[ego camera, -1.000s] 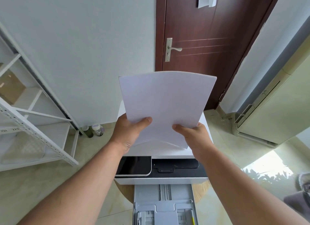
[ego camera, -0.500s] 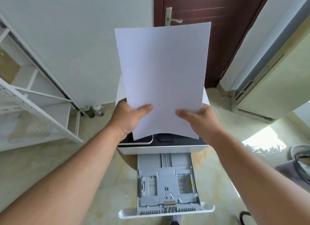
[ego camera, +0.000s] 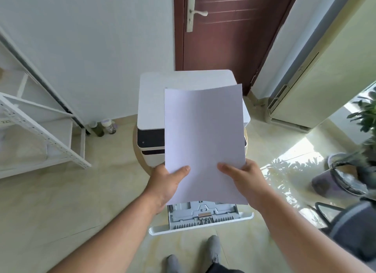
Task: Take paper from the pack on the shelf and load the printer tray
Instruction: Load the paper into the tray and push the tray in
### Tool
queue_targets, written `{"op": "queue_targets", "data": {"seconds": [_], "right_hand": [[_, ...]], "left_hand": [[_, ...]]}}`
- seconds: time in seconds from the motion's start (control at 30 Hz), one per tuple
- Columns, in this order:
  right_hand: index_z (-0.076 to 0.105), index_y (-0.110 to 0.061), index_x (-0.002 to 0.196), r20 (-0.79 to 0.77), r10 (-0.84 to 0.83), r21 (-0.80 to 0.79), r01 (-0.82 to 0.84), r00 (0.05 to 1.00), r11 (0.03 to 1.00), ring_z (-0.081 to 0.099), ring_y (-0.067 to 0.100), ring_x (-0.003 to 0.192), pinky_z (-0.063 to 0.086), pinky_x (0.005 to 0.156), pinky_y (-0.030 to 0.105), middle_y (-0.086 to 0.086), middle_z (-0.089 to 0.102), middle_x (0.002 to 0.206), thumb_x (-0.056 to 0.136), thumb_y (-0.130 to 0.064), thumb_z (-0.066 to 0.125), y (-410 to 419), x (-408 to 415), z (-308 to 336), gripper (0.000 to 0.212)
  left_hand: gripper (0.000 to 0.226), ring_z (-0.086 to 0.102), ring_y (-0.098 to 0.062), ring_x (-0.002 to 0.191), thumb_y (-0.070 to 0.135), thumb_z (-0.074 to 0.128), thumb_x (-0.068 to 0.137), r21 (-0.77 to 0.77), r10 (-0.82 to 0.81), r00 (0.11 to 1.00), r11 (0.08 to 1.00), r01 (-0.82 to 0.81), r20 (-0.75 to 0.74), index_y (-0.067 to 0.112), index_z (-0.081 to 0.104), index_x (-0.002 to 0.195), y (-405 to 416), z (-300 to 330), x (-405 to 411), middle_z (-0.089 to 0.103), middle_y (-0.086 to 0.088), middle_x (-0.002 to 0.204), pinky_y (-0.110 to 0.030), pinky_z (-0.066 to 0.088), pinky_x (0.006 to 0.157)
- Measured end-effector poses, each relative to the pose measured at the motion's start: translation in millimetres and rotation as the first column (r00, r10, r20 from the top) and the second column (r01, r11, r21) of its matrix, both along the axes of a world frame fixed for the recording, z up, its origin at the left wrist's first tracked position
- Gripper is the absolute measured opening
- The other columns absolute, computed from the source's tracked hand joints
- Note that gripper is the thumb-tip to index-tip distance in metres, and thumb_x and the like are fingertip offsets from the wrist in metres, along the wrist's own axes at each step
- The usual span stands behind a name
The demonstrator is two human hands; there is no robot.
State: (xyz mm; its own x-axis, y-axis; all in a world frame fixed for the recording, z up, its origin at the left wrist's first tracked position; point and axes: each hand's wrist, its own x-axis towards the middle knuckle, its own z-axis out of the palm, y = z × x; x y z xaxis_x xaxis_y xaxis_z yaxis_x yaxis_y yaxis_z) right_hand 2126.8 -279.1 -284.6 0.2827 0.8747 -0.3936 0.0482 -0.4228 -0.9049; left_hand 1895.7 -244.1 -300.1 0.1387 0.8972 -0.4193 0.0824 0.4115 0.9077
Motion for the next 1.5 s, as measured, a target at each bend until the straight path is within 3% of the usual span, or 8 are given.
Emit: {"op": "queue_targets", "data": {"seconds": [0.23, 0.33, 0.47, 0.67, 0.8, 1.1, 1.23, 1.5], "right_hand": [[0.081, -0.016, 0.096, -0.025, -0.003, -0.104, 0.0, 1.0, 0.995, 0.081, 0.025, 0.085, 0.063, 0.077, 0.038, 0.0, 0.084, 0.09, 0.088, -0.013, 0.081, -30, 4, -25, 0.009], [0.08, -0.016, 0.1, -0.021, 0.03, -0.149, -0.032, 0.999, 0.988, 0.081, 0.027, 0.089, 0.065, 0.08, 0.042, -0.001, 0.084, 0.092, 0.088, -0.016, 0.081, -40, 8, -36, 0.012], [0.079, -0.017, 0.099, -0.032, 0.073, -0.178, -0.077, 0.997, 0.981, 0.08, 0.013, 0.074, 0.06, 0.06, 0.025, -0.008, 0.083, 0.082, 0.089, -0.017, 0.08, -61, 15, -53, 0.01], [0.08, -0.013, 0.098, -0.043, 0.123, -0.292, -0.13, 0.991, 0.948, 0.081, 0.029, 0.088, 0.064, 0.088, 0.055, 0.001, 0.084, 0.091, 0.084, -0.021, 0.084, -89, 25, -93, 0.016], [0.079, -0.013, 0.103, -0.061, 0.182, -0.369, -0.191, 0.981, 0.91, 0.08, 0.031, 0.091, 0.063, 0.091, 0.056, 0.003, 0.084, 0.096, 0.068, -0.034, 0.085, -90, 29, -110, 0.041], [0.077, -0.011, 0.107, -0.076, 0.155, -0.524, -0.171, 0.985, 0.834, 0.078, 0.036, 0.095, 0.062, 0.092, 0.057, 0.012, 0.082, 0.102, 0.062, -0.029, 0.087, -76, 30, -134, 0.049], [0.076, -0.01, 0.109, -0.078, 0.136, -0.549, -0.156, 0.988, 0.821, 0.078, 0.036, 0.097, 0.061, 0.093, 0.056, 0.012, 0.081, 0.104, 0.077, -0.021, 0.087, -70, 31, -145, 0.036], [0.077, -0.011, 0.108, -0.104, 0.134, -0.574, -0.169, 0.986, 0.801, 0.079, 0.036, 0.095, 0.061, 0.094, 0.058, 0.011, 0.082, 0.101, 0.054, -0.035, 0.088, -54, 36, -167, 0.06]], "left_hand": [[0.009, 0.074, 0.003, 0.082, 0.023, 0.077, 0.09, -0.063, -0.006, 0.995, 0.998, 0.0, -0.099, 0.017, 0.078, 0.097, -31, -24, 7, 0.081, 0.013, 0.093, -0.021, 0.051, 0.075], [0.014, 0.076, -0.006, 0.09, 0.027, 0.08, 0.087, -0.096, 0.019, 0.99, 0.995, -0.032, -0.139, 0.017, 0.078, 0.097, -47, -35, 9, 0.081, 0.011, 0.094, -0.028, 0.056, 0.084], [0.018, 0.076, -0.013, 0.096, 0.028, 0.079, 0.087, -0.142, 0.027, 0.984, 0.988, -0.052, -0.174, 0.018, 0.078, 0.102, -76, -47, 16, 0.081, 0.009, 0.099, -0.036, 0.058, 0.093], [0.043, 0.074, -0.015, 0.099, 0.047, 0.078, 0.074, -0.267, 0.018, 0.974, 0.96, -0.081, -0.228, 0.02, 0.074, 0.107, -115, -71, 22, 0.08, 0.01, 0.103, -0.043, 0.057, 0.097], [0.047, 0.072, -0.015, 0.106, 0.044, 0.08, 0.075, -0.345, 0.016, 0.978, 0.934, -0.089, -0.209, 0.019, 0.073, 0.114, -122, -95, 28, 0.079, 0.01, 0.108, -0.043, 0.053, 0.104], [0.078, 0.054, -0.023, 0.127, 0.045, 0.083, 0.077, -0.462, 0.005, 0.98, 0.882, -0.097, -0.197, 0.011, 0.052, 0.14, -113, -130, 29, 0.06, 0.0, 0.14, -0.038, 0.041, 0.109], [0.073, 0.049, -0.021, 0.122, 0.038, 0.081, 0.085, -0.493, -0.027, 0.981, 0.867, -0.072, -0.19, 0.007, 0.047, 0.142, -105, -145, 28, 0.054, 0.004, 0.137, -0.033, 0.036, 0.101], [0.082, 0.046, -0.027, 0.14, 0.039, 0.083, 0.082, -0.556, -0.033, 0.99, 0.83, -0.051, -0.14, 0.007, 0.044, 0.147, -89, -162, 30, 0.052, 0.001, 0.139, -0.036, 0.034, 0.11]]}}
